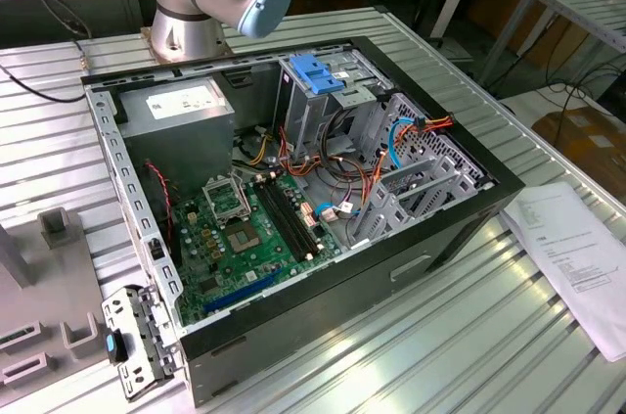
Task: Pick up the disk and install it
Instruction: 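Pick up the disk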
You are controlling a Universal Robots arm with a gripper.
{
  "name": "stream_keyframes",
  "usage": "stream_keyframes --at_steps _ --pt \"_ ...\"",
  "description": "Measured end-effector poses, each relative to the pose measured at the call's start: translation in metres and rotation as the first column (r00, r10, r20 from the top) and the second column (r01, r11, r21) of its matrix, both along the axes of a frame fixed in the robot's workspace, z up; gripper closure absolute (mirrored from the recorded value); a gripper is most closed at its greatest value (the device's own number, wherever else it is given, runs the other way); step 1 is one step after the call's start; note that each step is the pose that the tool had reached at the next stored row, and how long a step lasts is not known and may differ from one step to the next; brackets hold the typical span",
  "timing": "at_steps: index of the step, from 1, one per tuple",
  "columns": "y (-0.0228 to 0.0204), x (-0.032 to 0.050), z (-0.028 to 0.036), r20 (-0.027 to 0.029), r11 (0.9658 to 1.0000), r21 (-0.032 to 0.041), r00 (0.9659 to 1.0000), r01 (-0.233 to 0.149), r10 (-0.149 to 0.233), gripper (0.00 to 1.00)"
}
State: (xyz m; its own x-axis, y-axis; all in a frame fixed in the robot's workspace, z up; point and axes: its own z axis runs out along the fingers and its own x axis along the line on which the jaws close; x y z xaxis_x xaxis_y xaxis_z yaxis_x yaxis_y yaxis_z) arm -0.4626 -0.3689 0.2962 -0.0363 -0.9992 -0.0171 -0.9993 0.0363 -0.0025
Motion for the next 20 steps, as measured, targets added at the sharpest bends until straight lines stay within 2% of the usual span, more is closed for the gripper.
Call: stream_keyframes --at_steps 9,11,20 --pt "0.0001 0.0000 -0.0001 0.0000 1.0000 -0.0005 1.0000 0.000 0.000 0.50" --pt "0.0001 0.0001 -0.0001 -0.0001 1.0000 -0.0006 1.0000 0.000 0.000 0.63" --pt "0.0000 0.0001 -0.0002 0.0000 1.0000 -0.0008 1.0000 0.000 0.000 0.63"
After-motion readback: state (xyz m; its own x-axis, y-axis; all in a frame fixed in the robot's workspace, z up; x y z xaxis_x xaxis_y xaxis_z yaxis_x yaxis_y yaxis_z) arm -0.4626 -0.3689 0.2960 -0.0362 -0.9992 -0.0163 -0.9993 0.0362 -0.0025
